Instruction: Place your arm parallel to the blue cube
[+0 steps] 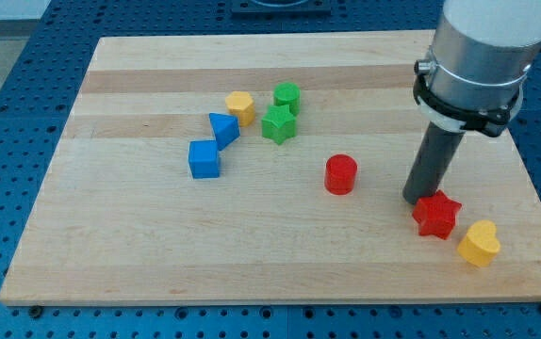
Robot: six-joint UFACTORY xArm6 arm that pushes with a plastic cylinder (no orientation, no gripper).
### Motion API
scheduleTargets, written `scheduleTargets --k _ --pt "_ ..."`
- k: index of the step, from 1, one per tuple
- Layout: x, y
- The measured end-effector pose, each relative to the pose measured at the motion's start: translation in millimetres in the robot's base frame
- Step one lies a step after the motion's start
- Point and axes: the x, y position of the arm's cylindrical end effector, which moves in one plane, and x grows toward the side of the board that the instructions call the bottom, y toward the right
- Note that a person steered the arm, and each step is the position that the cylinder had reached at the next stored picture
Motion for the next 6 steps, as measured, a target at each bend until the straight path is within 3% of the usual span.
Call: scheduleTargets --k 3,5,6 --pt "-60 -81" --pt "-56 -152" --pt "-45 -157"
